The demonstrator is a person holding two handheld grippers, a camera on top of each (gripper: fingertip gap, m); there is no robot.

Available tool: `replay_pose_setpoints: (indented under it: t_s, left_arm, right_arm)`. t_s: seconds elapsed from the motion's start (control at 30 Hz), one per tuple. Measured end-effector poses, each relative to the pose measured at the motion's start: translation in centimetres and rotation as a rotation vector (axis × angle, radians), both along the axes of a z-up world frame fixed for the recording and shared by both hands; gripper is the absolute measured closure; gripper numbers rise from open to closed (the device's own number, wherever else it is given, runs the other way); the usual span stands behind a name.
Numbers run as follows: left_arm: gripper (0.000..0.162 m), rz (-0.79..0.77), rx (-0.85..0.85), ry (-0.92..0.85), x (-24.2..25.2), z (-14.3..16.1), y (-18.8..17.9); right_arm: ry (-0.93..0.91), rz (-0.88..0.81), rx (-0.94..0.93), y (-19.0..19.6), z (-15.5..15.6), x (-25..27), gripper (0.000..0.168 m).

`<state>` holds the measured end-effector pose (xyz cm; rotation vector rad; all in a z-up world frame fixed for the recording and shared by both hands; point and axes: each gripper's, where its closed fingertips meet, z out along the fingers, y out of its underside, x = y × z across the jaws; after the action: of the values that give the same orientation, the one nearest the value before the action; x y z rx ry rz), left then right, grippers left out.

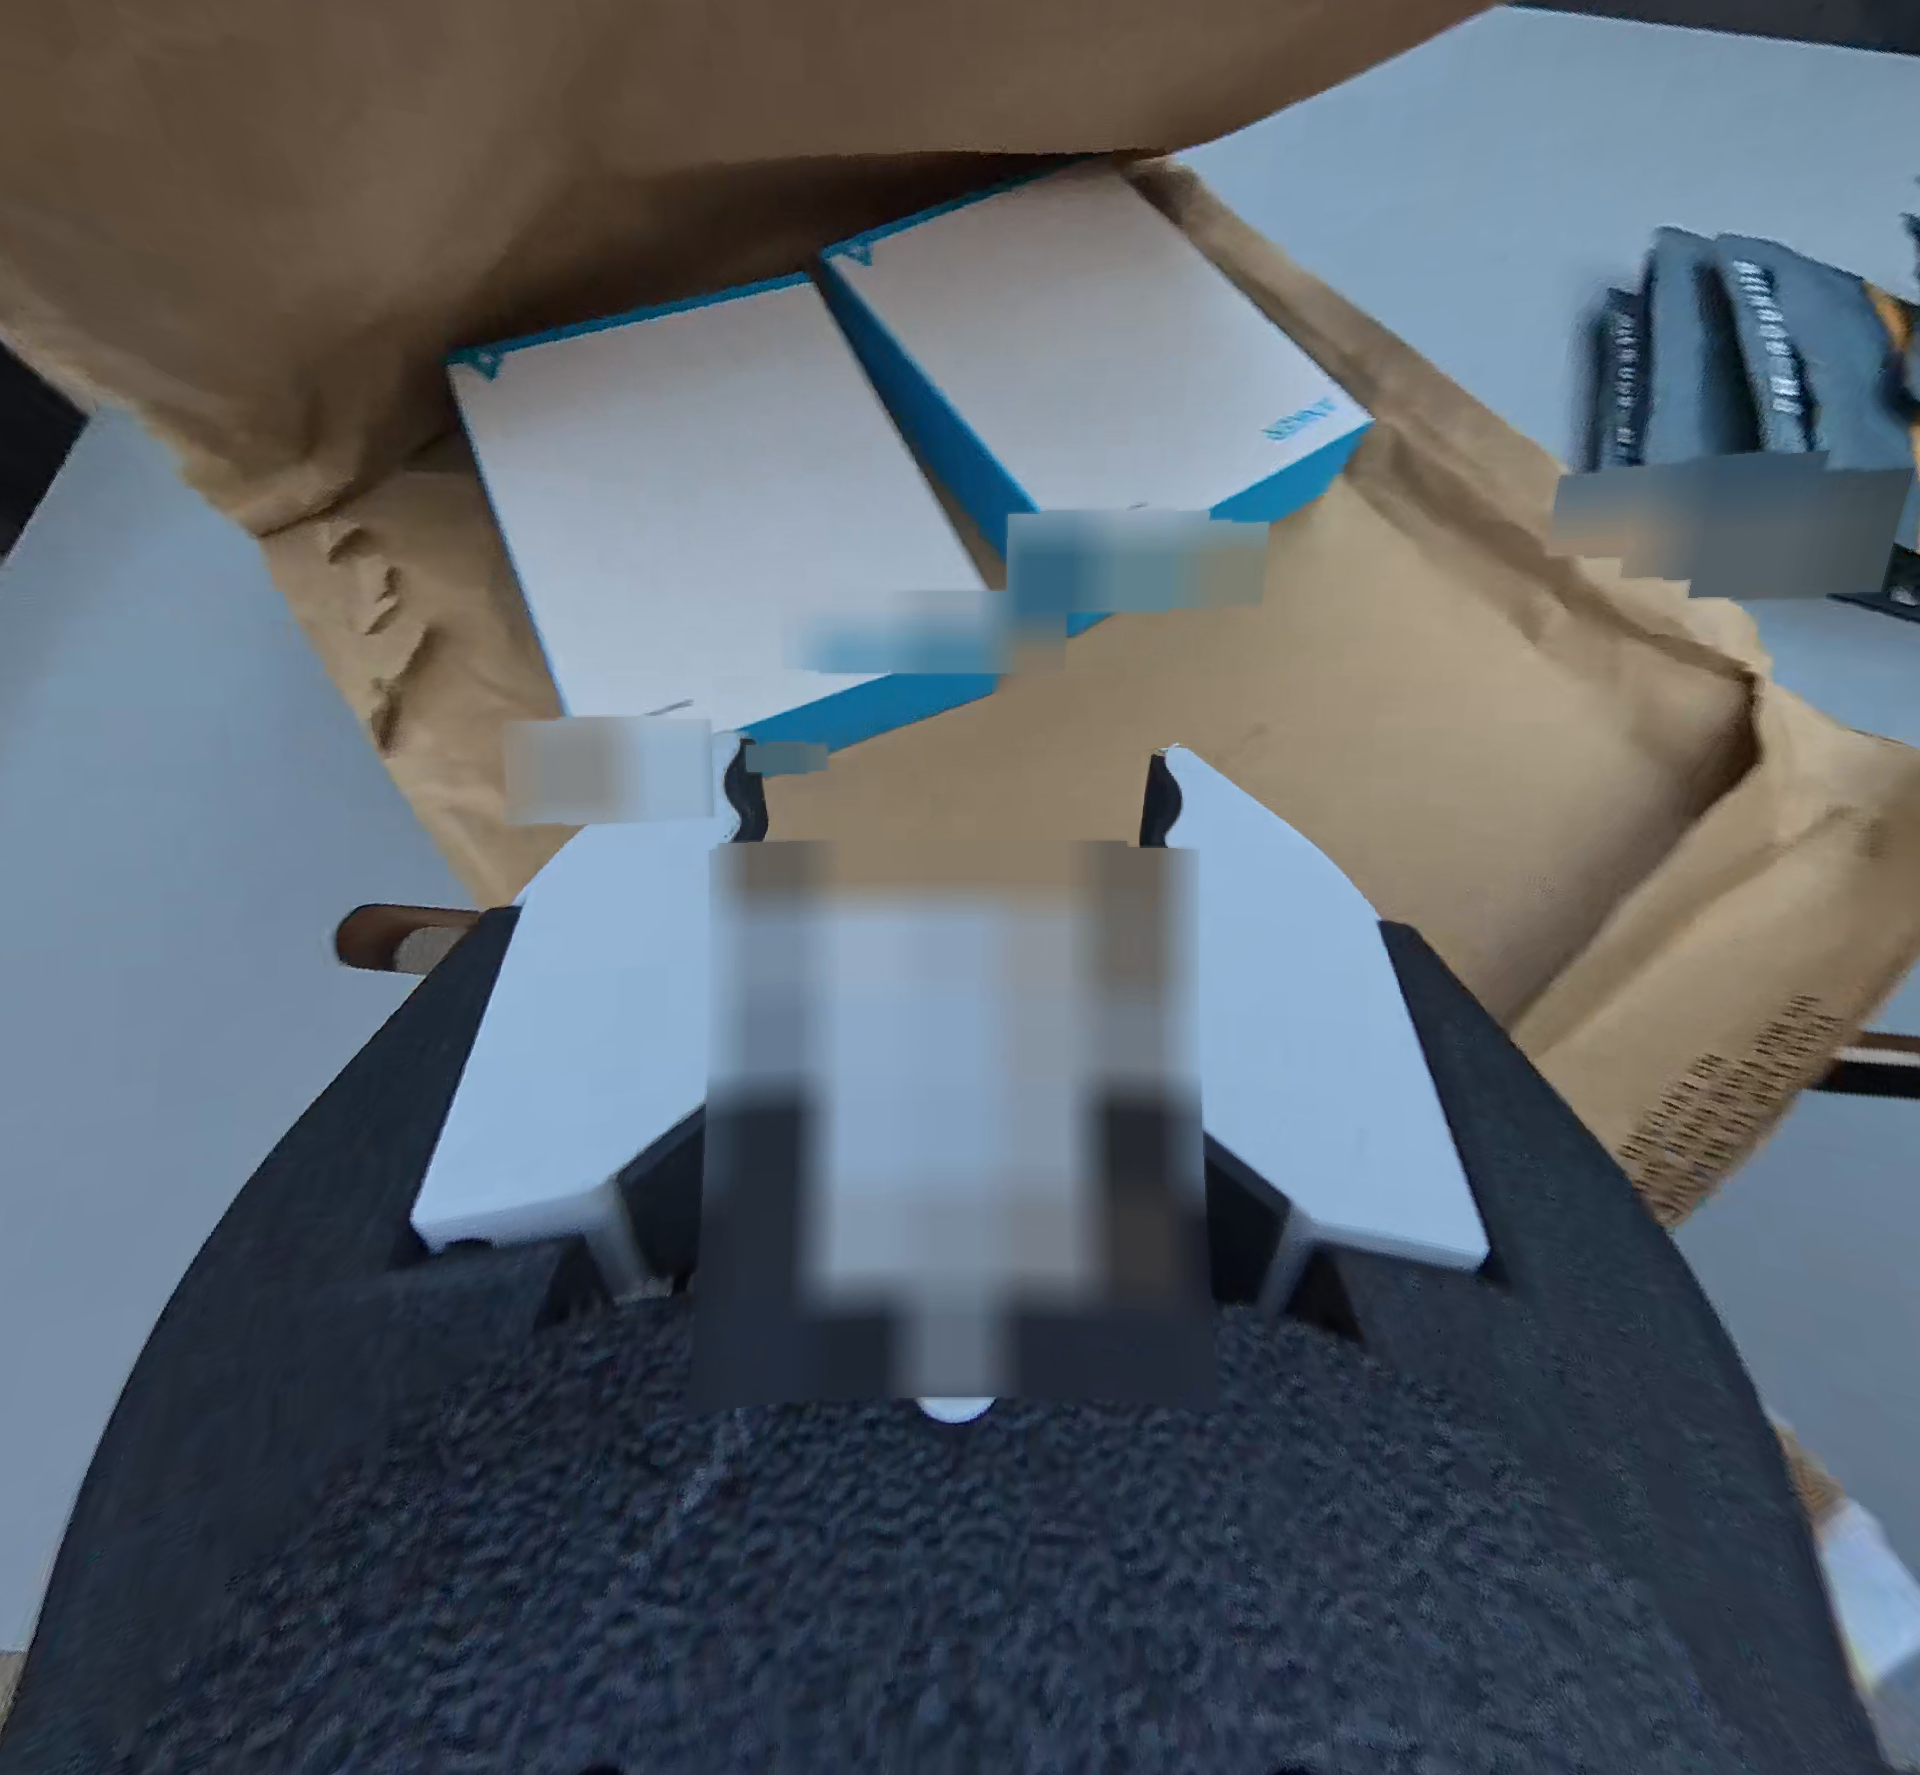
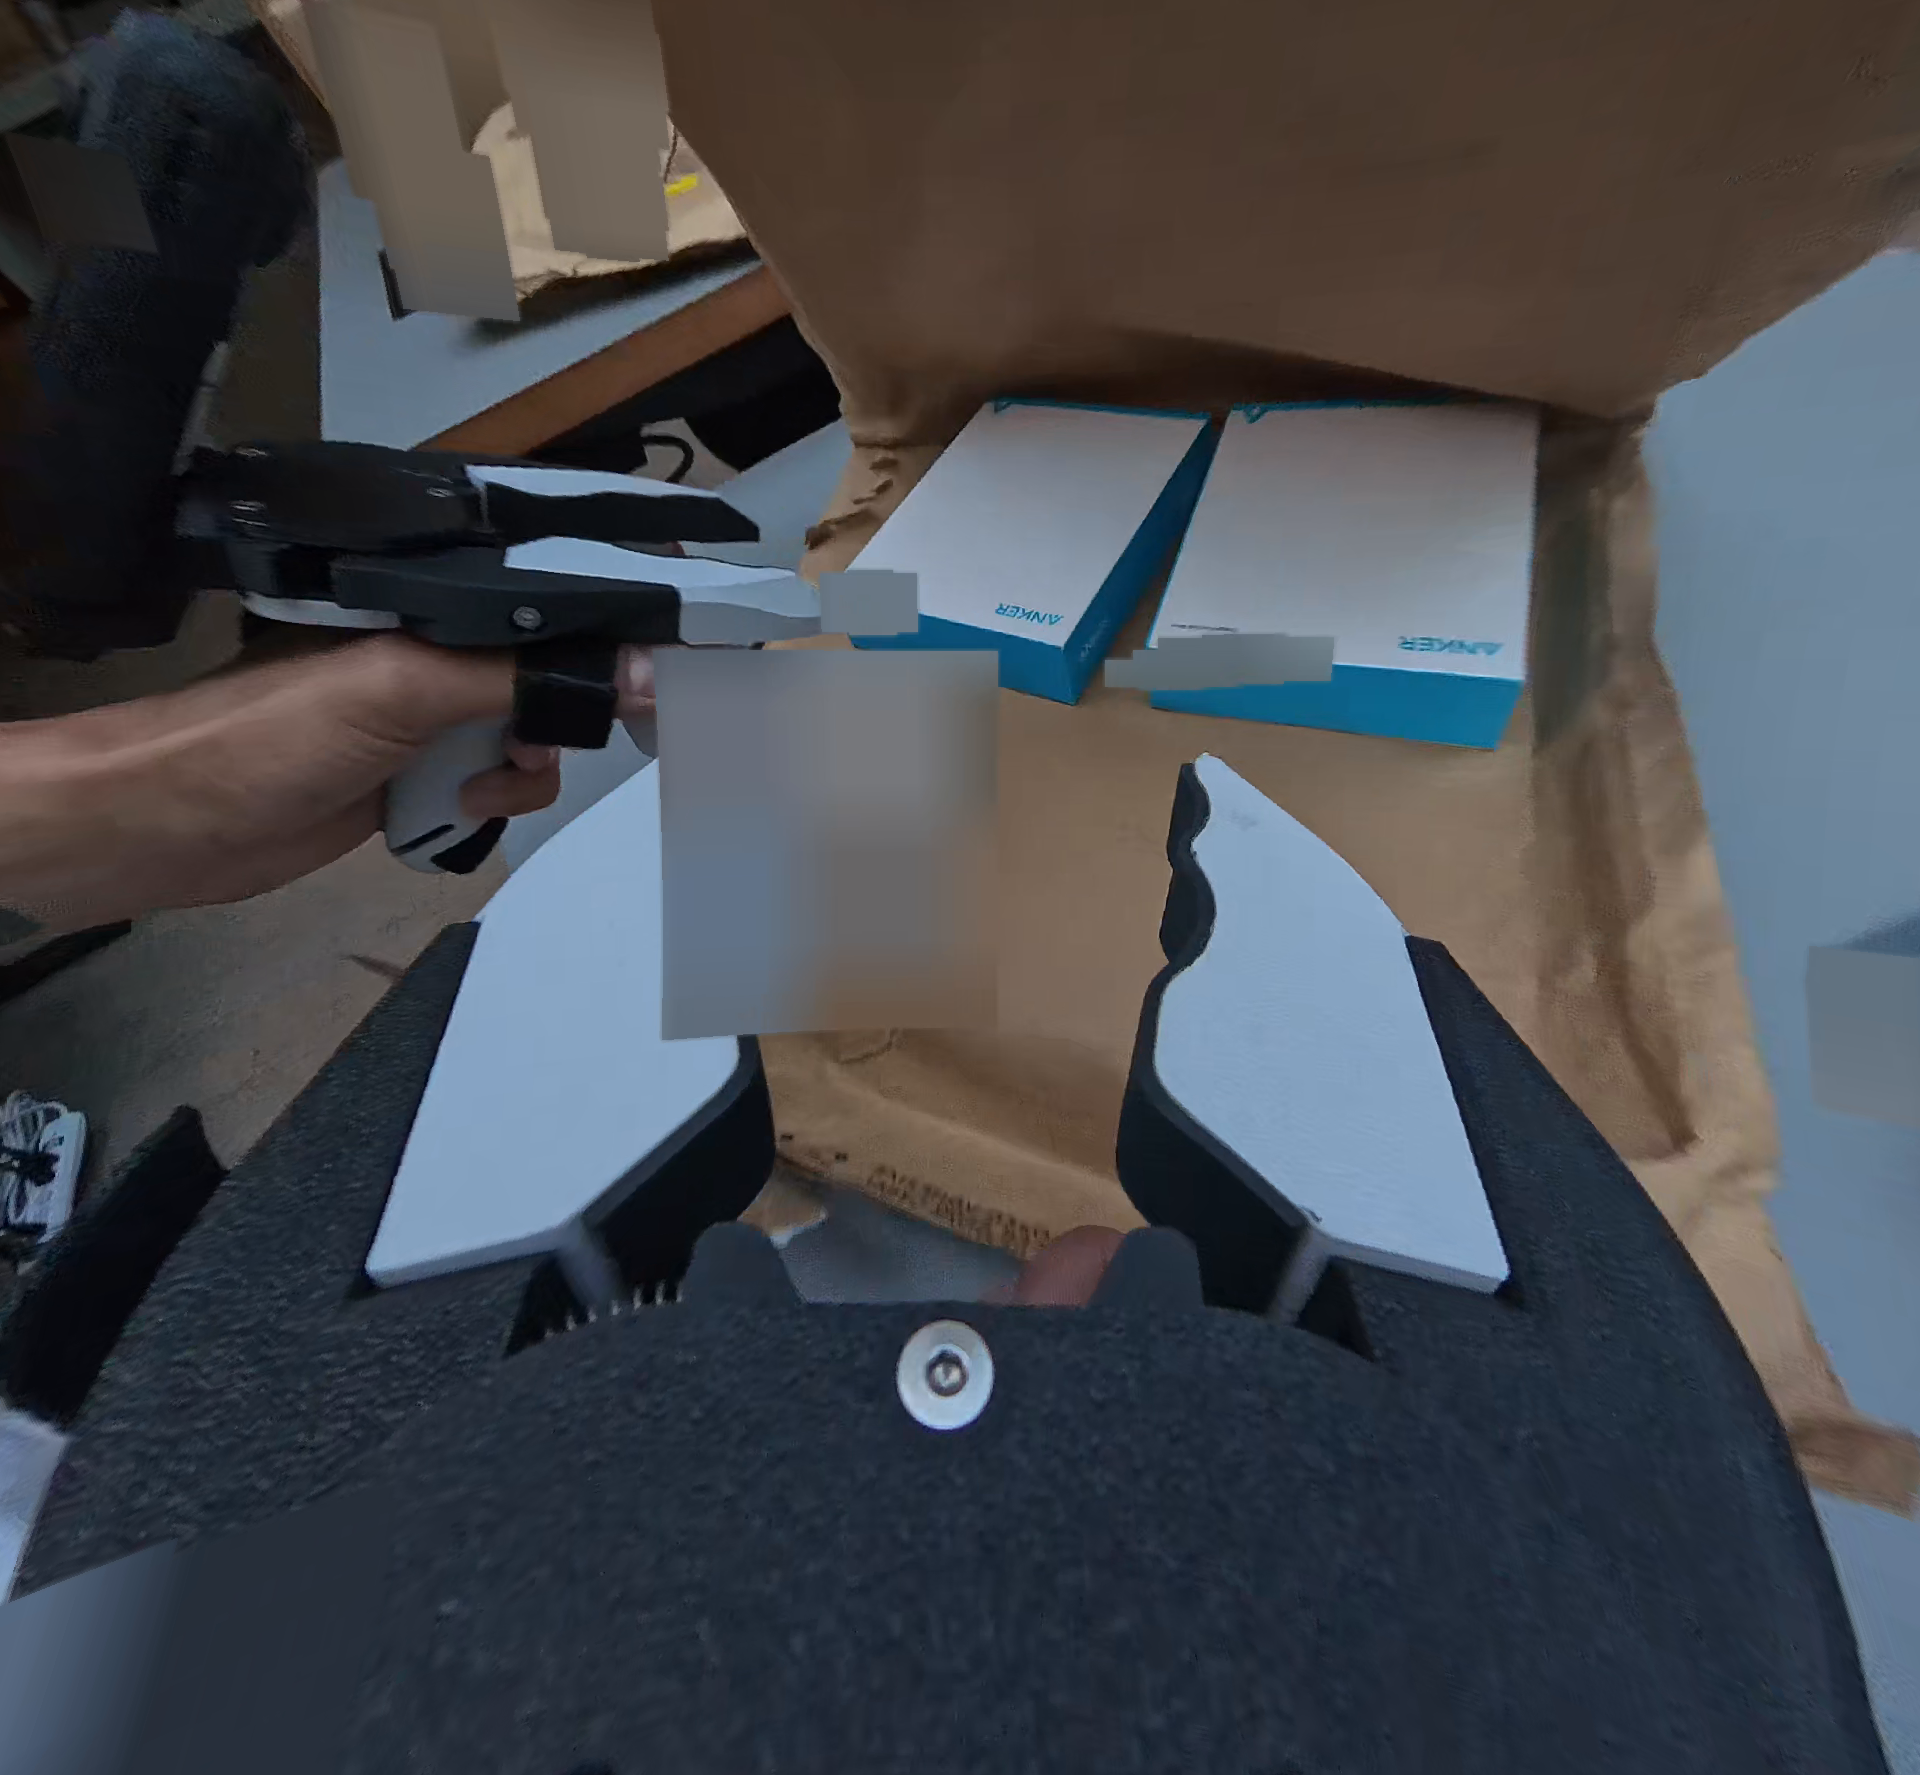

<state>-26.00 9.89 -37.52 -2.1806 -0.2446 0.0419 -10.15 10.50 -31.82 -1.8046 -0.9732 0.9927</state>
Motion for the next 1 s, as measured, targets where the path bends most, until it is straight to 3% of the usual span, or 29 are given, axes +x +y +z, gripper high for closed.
replay_pose_setpoints:
  t_s: [0.23,0.37,0.5,0.7,1.0]
  left_arm:
    - [0.092,-0.014,-0.071,-0.079,-8.3,-5.5,0.9]
    - [0.094,-0.123,-0.060,-0.093,-9.9,-7.4,3.1]
    - [0.098,-0.235,-0.097,-0.128,-9.1,-8.8,4.2]
    - [0.101,-0.232,-0.091,-0.218,-7.0,-7.0,2.1]
    - [0.100,-0.151,0.073,-0.354,0.5,3.9,-4.8]
  right_arm:
    - [-0.203,0.115,-0.194,4.2,-10.0,-14.3,0.087]
    - [-0.340,0.160,-0.157,5.9,-14.3,-17.7,0.091]
    - [-0.438,0.125,-0.072,7.0,-16.3,-18.7,0.100]
    - [-0.372,0.038,-0.148,5.1,-14.4,-17.1,0.102]
    - [-0.187,0.020,-0.136,-1.9,-2.8,-9.7,0.101]
